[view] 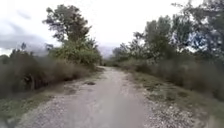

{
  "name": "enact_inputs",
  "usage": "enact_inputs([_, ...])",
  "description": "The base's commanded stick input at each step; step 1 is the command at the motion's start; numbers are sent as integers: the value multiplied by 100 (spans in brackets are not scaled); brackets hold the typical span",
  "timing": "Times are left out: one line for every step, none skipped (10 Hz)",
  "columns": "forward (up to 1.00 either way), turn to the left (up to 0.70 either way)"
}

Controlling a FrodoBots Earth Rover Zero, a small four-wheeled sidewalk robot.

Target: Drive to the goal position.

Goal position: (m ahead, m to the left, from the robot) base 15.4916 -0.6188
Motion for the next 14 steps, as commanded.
enact_inputs([50, 0])
enact_inputs([50, 0])
enact_inputs([50, 0])
enact_inputs([50, 0])
enact_inputs([50, 0])
enact_inputs([50, 0])
enact_inputs([50, 0])
enact_inputs([50, 0])
enact_inputs([50, 0])
enact_inputs([50, 0])
enact_inputs([50, 0])
enact_inputs([50, 0])
enact_inputs([50, 0])
enact_inputs([50, 0])
